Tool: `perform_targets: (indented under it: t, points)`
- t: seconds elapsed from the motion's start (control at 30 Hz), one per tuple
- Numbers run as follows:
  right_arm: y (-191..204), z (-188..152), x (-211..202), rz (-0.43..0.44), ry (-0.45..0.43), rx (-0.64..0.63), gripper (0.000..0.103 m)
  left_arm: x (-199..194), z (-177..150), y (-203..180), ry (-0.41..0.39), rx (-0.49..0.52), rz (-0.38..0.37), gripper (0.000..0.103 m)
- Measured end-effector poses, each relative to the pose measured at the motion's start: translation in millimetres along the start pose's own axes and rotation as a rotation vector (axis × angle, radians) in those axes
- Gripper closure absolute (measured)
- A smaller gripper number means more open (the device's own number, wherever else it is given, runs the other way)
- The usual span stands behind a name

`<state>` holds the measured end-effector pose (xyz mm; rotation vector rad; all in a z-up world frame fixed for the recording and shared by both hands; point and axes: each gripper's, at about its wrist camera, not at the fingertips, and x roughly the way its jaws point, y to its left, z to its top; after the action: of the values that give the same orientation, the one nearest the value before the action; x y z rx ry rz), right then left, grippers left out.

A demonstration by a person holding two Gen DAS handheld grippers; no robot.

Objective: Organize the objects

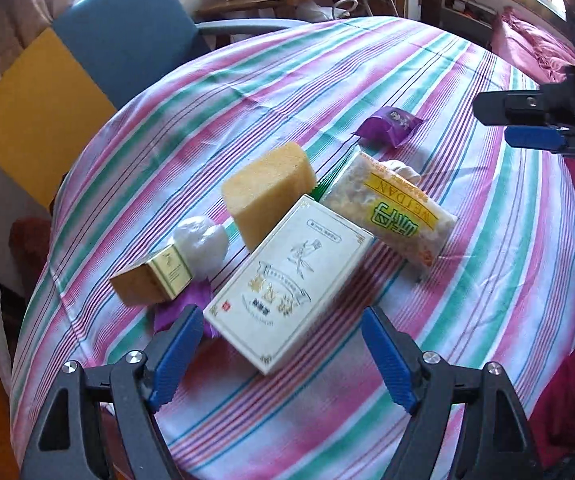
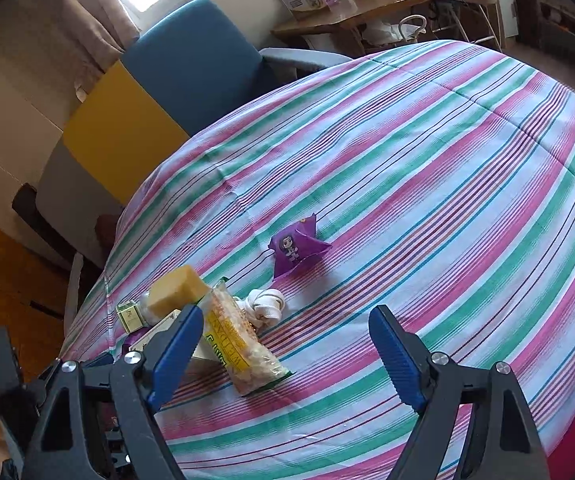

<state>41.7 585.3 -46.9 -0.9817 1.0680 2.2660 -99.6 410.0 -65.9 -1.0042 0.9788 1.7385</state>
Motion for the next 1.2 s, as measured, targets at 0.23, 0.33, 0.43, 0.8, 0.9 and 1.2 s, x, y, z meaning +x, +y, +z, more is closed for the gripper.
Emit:
perform_targets:
  t: [0.23, 0.33, 0.43, 0.8, 0.9, 1.2]
  points:
    - [1, -2, 8, 0.007, 0.034, -0.011, 0.017, 21, 12, 4, 0.017, 0.017, -0.038, 0.021]
    - [2, -3, 10, 0.004, 0.037, -0.014, 0.017, 27, 12, 4, 0.031, -0.038, -0.068, 0.037]
    - [-1, -1, 9, -0.002, 0.031, -0.003, 0.017, 18, -1, 0, 0.021, -0.121, -0.111, 0.051]
    - [-8, 1, 6, -0.008, 0.022, 0.034, 0.017, -22, -80, -17, -0.034, -0.464, -0.094, 0.051]
    - [-10, 1, 6, -0.015, 0.024, 0.043, 0.017, -22, -90, -28, -0.062, -0.461, -0.080, 0.051]
    - [-10, 0, 14, -0.065, 0.062, 0.020, 0.038, -24, -91, -36, -0.088, -0.448, -0.067, 0.051]
